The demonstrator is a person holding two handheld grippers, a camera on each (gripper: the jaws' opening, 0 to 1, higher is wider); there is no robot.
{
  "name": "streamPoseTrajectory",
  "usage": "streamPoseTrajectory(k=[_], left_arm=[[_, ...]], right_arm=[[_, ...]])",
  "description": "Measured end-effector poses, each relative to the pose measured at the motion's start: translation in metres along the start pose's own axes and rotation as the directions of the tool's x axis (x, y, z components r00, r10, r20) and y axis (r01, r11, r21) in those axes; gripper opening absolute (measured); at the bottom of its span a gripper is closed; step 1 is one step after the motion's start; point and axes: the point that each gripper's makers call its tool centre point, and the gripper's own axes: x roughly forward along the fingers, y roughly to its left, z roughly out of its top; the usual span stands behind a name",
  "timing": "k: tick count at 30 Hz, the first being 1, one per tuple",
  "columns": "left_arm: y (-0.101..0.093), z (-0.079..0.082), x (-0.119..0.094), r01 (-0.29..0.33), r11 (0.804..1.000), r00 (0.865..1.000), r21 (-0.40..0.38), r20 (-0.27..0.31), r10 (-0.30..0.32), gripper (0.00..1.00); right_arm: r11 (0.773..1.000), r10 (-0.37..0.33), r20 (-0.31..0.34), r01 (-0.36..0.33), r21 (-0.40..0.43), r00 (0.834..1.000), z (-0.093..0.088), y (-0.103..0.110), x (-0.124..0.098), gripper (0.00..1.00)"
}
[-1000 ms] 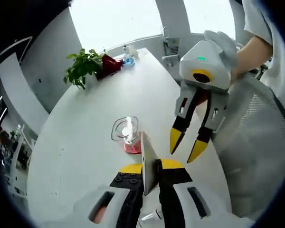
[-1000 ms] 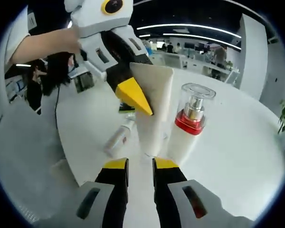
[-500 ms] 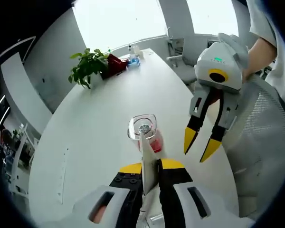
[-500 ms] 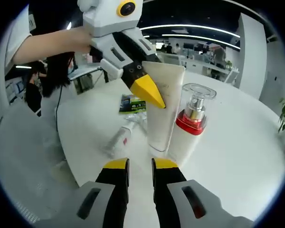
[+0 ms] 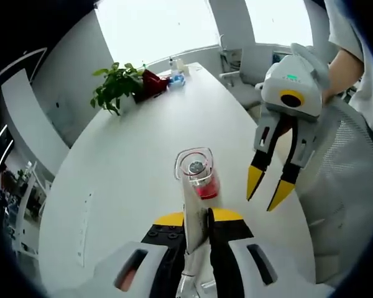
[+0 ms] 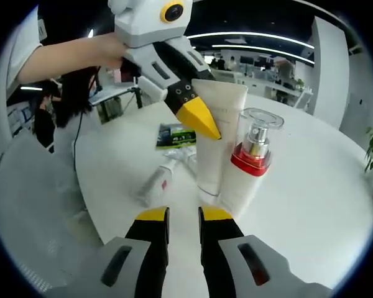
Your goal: Arrange the skincare products in the storage area until every visible bottle or jar stands upright without overlapping.
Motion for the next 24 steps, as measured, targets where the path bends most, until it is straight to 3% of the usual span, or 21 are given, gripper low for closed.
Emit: streamPoseTrajectory(k=[17, 24], left_arm=[[0.003, -0.002, -0.002, -0.006, 1.000, 1.000, -0.021, 0.006, 0.007, 0.31], [0.009, -0.009, -0.010, -0.031, 0.997, 0.999, -0.068, -0.008, 0.031, 0.38]], right_arm=[[1.000, -0.008, 0.004, 0.008, -0.001, 1.000, 0.002, -0.001, -0.001, 0.18], [1.000, -0.011, 0.021, 0.011, -0.008, 1.000, 0.011, 0.001, -0.006, 0.20]])
